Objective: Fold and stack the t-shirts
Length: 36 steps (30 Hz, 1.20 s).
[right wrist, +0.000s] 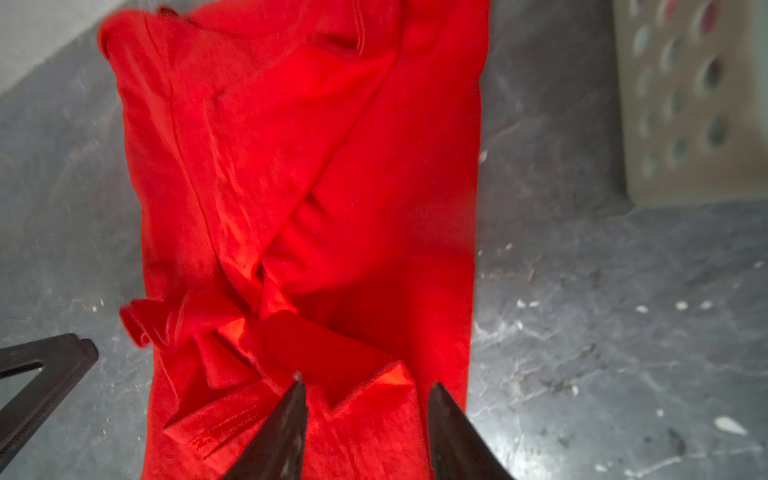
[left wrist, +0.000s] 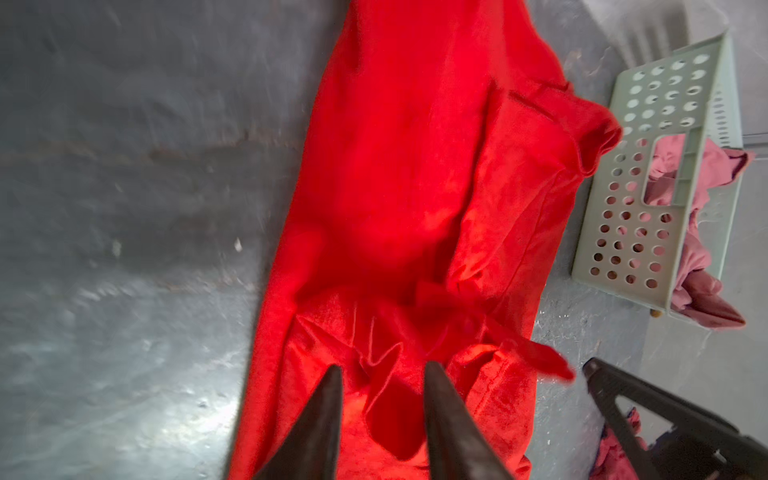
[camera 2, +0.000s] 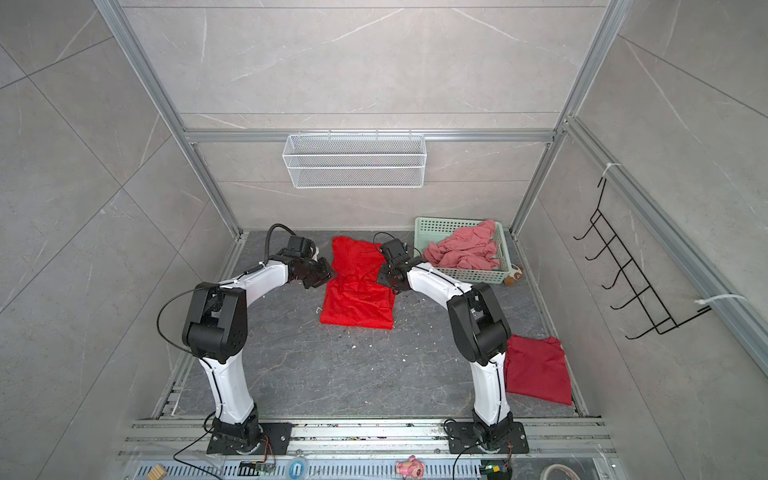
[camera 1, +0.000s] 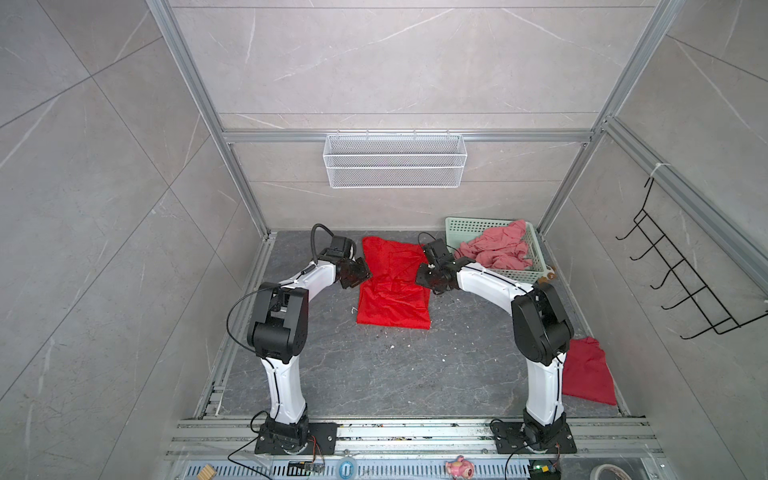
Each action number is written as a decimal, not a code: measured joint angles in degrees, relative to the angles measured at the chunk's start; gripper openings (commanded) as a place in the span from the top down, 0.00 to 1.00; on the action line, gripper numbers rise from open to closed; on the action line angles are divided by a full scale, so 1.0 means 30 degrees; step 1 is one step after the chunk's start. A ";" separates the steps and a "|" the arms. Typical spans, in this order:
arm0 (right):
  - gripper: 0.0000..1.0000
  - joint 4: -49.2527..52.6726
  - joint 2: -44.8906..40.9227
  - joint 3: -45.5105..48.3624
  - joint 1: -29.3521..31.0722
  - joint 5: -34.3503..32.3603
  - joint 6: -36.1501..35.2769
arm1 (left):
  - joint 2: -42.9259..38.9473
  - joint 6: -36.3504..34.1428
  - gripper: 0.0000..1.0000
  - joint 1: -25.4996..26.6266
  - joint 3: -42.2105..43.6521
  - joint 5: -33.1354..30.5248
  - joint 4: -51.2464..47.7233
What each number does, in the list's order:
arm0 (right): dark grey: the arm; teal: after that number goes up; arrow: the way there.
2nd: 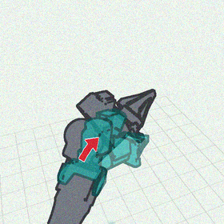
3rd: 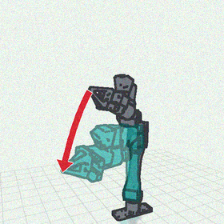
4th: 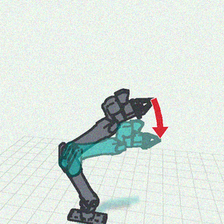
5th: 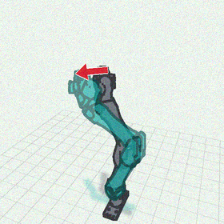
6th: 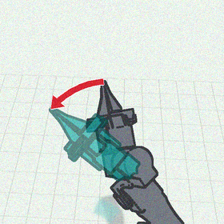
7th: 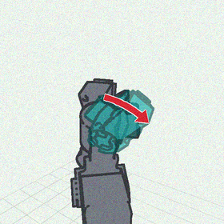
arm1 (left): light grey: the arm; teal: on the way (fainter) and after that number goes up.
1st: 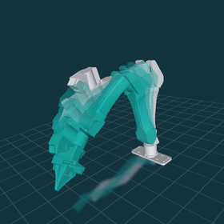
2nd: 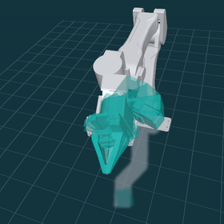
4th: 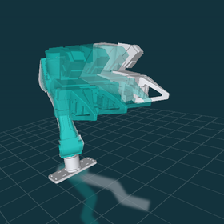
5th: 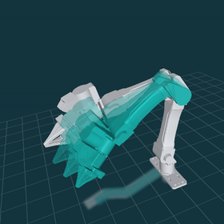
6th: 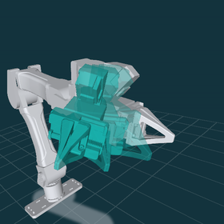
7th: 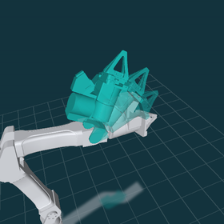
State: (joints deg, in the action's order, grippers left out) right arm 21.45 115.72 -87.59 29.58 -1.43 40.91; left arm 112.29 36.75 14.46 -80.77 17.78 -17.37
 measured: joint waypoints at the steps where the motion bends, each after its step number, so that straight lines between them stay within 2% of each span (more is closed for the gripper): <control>1: 0.51 -0.0189 -0.0313 0.0313 -0.0036 0.0015 0.0000 | -0.0102 -0.0051 0.52 -0.0073 0.0000 -0.0109 0.0073; 6: 0.49 -0.0787 -0.2637 0.2914 0.0146 0.0510 0.0262 | -0.1610 -0.0189 0.45 -0.0226 0.1049 -0.1042 -0.0051; 10: 0.41 -0.1355 -0.4386 0.5719 0.0656 0.0954 0.0874 | -0.4051 -0.0102 0.34 0.0211 0.3694 -0.1566 -0.0219; 17: 0.31 -0.2455 -0.5901 0.9406 0.2135 0.1727 0.2441 | -0.7497 0.0335 0.29 0.1508 0.8429 -0.1858 -0.0860; 22: 0.31 -0.3599 -0.6331 1.1213 0.2623 0.2004 0.3847 | -0.8262 0.1042 0.30 0.1486 1.0469 -0.1676 -0.0838; 27: 0.31 -0.5413 -0.6441 1.2728 0.2725 0.2076 0.5464 | -0.8153 0.2317 0.32 0.1457 1.2458 -0.0780 0.0918; 33: 0.33 -0.8065 -0.6207 1.3493 0.2725 0.2055 0.7111 | -0.7512 0.3767 0.33 0.1450 1.2866 0.0073 0.3993; 36: 0.35 -0.9296 -0.5719 1.3493 0.2725 0.1945 0.7759 | -0.7038 0.4284 0.37 0.1421 1.2896 0.0270 0.5260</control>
State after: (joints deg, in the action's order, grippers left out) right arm -6.44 98.56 -47.11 37.76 4.40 64.18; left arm 91.18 49.60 18.72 -42.09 18.59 -1.58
